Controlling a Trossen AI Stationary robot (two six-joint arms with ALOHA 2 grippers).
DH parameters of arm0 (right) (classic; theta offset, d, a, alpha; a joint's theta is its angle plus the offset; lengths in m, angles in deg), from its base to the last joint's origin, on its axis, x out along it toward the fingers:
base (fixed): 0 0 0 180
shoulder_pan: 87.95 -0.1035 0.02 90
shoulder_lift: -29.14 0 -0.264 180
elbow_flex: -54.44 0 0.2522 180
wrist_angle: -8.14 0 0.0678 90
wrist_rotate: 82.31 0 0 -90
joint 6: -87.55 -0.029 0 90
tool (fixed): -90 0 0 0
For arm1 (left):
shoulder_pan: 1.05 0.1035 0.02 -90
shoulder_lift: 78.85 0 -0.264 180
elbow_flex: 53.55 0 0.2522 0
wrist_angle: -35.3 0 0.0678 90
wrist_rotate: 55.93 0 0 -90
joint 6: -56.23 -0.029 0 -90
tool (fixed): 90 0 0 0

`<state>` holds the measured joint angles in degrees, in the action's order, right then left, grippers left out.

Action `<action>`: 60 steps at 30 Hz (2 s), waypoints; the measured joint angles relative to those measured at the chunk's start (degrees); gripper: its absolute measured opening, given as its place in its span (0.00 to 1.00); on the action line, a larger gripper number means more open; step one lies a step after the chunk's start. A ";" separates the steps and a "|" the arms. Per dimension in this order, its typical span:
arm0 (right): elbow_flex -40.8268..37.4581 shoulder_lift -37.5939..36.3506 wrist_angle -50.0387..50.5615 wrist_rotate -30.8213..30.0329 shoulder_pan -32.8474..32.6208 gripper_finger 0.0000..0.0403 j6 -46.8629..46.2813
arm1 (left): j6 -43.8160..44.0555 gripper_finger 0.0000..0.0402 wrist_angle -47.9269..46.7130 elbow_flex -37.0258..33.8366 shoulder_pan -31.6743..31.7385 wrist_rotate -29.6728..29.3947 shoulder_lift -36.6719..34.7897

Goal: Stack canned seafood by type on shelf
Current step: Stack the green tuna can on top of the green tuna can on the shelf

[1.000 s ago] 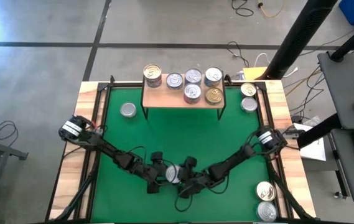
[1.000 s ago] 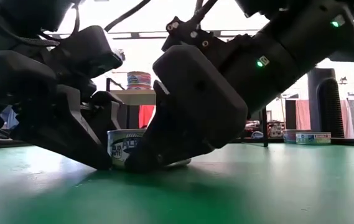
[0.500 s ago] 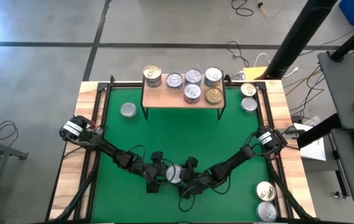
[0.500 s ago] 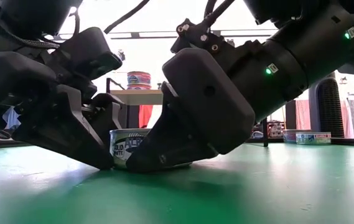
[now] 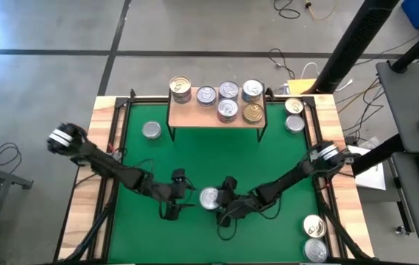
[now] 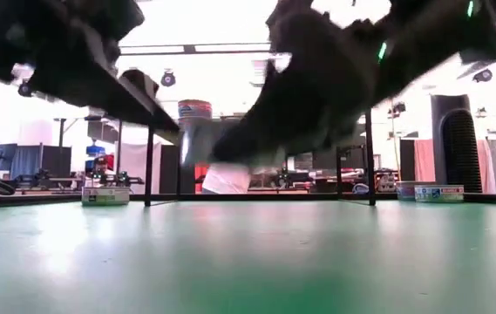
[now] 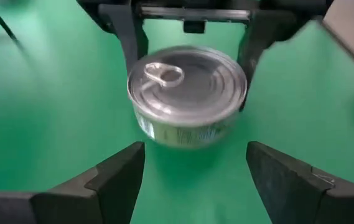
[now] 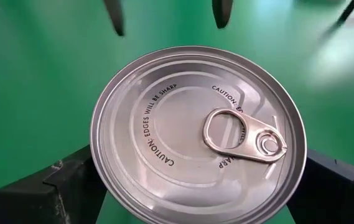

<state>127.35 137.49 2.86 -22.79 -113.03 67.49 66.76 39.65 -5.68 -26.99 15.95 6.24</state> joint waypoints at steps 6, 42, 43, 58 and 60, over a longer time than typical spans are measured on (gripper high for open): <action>-7.06 -15.64 3.75 -1.13 2.98 0.93 4.36 | -8.98 0.67 2.52 -0.40 0.98 5.84 -8.12; -6.92 -53.59 41.82 20.96 46.30 0.93 30.33 | -22.38 0.63 -3.38 5.44 27.88 29.00 -21.12; -6.96 -53.48 41.75 22.39 47.51 0.93 30.68 | -23.26 0.63 -3.43 6.38 28.79 29.00 -20.84; -7.15 -52.70 40.60 44.20 59.74 0.93 38.18 | -28.18 0.63 -4.33 27.38 42.63 45.19 -3.98; -7.25 -52.49 40.69 44.64 60.39 0.93 38.56 | -28.00 0.63 -5.52 32.65 43.63 45.25 0.47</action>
<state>120.10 84.99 43.55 21.84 -52.63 106.05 38.76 34.14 26.96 16.64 61.20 6.71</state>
